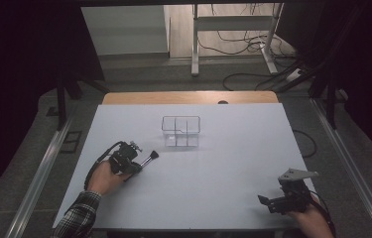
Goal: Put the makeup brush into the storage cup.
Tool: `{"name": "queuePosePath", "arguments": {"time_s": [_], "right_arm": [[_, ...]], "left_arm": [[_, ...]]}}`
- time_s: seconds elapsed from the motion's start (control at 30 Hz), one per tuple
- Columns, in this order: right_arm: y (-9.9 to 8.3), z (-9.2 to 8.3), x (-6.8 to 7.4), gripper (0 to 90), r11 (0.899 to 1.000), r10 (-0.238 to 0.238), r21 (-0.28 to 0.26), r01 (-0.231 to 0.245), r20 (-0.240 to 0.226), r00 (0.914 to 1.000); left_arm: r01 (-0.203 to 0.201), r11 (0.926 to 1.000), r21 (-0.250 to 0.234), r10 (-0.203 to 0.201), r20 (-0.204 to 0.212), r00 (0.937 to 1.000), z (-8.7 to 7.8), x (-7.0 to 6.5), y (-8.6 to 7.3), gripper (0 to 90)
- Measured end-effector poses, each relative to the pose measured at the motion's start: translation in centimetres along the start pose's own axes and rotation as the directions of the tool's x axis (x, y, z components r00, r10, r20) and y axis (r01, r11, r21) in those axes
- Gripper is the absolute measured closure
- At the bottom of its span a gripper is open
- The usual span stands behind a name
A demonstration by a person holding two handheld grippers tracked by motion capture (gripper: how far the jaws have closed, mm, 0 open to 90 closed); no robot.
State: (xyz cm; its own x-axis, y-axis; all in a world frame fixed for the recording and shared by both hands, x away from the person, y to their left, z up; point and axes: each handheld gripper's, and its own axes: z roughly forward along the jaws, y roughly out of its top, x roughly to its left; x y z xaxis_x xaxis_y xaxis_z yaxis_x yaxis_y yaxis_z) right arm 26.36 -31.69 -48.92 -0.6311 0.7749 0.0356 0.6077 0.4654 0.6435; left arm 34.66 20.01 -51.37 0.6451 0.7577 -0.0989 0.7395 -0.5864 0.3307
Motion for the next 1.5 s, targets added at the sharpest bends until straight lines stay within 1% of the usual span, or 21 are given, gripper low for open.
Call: {"name": "queuePosePath", "arguments": {"time_s": [0.07,0.23,0.43,0.6,0.73,0.9,0.97,1.1,1.2,1.37,1.43,1.5], "right_arm": [[0.0,0.0,0.0,0.7,1.0,0.003,0.001,-0.003,0.0,1.0],[0.0,0.0,0.0,0.7,1.0,0.0,0.0,0.0,-0.001,1.0],[0.0,0.0,0.0,0.7,1.0,-0.002,0.0,0.002,-0.002,1.0],[0.0,0.0,0.0,0.7,1.0,0.001,0.001,-0.001,-0.002,1.0],[0.0,0.0,0.0,0.7,1.0,0.001,-0.001,-0.001,-0.002,1.0],[0.0,-0.1,0.0,0.7,1.0,0.002,-0.003,-0.002,-0.002,1.0],[0.0,-0.1,-0.1,0.5,1.0,0.004,-0.007,-0.004,-0.003,1.0],[0.0,-0.2,-0.1,0.1,1.0,0.007,-0.015,-0.007,-0.003,1.0],[0.1,-0.3,-0.1,0.0,0.999,0.009,-0.034,-0.01,-0.003,1.0],[0.1,-0.4,-0.1,0.0,0.999,0.008,-0.045,-0.009,-0.004,1.0],[0.2,-0.5,-0.1,0.0,0.998,0.009,-0.055,-0.01,-0.005,0.9999],[0.2,-0.6,0.0,0.0,0.998,0.013,-0.062,-0.013,-0.006,0.9999]], "left_arm": [[0.002,0.9999,-0.011,-0.002,0.009,1.0,0.0,0.1,-0.2,79.1],[-0.009,0.9999,-0.014,0.009,-0.004,0.9999,0.0,-0.1,-0.2,79.1],[-0.013,0.9994,-0.033,0.014,0.009,0.9999,-0.3,-0.3,-0.2,79.2],[-0.008,0.9973,-0.072,0.01,0.027,0.9996,-0.7,-0.4,-0.3,79.2],[-0.016,0.9953,-0.096,0.02,0.038,0.9991,-1.1,-0.6,-0.5,79.2],[-0.025,0.9922,-0.122,0.03,0.038,0.9988,-1.5,-0.9,-0.7,79.1],[-0.023,0.9904,-0.136,0.029,0.039,0.9988,-1.6,-1.1,-0.7,79.1],[-0.036,0.9861,-0.162,0.043,0.042,0.9982,-1.9,-1.3,-0.8,79.1],[-0.031,0.9827,-0.182,0.039,0.045,0.9982,-2.1,-1.7,-0.9,79.1],[-0.04,0.9781,-0.204,0.051,0.051,0.9974,-2.5,-2.2,-1.2,79.1],[-0.041,0.9744,-0.221,0.053,0.048,0.9975,-2.7,-2.4,-1.3,79.1],[-0.051,0.9711,-0.233,0.063,0.047,0.9969,-2.9,-2.5,-1.5,79.1]]}}
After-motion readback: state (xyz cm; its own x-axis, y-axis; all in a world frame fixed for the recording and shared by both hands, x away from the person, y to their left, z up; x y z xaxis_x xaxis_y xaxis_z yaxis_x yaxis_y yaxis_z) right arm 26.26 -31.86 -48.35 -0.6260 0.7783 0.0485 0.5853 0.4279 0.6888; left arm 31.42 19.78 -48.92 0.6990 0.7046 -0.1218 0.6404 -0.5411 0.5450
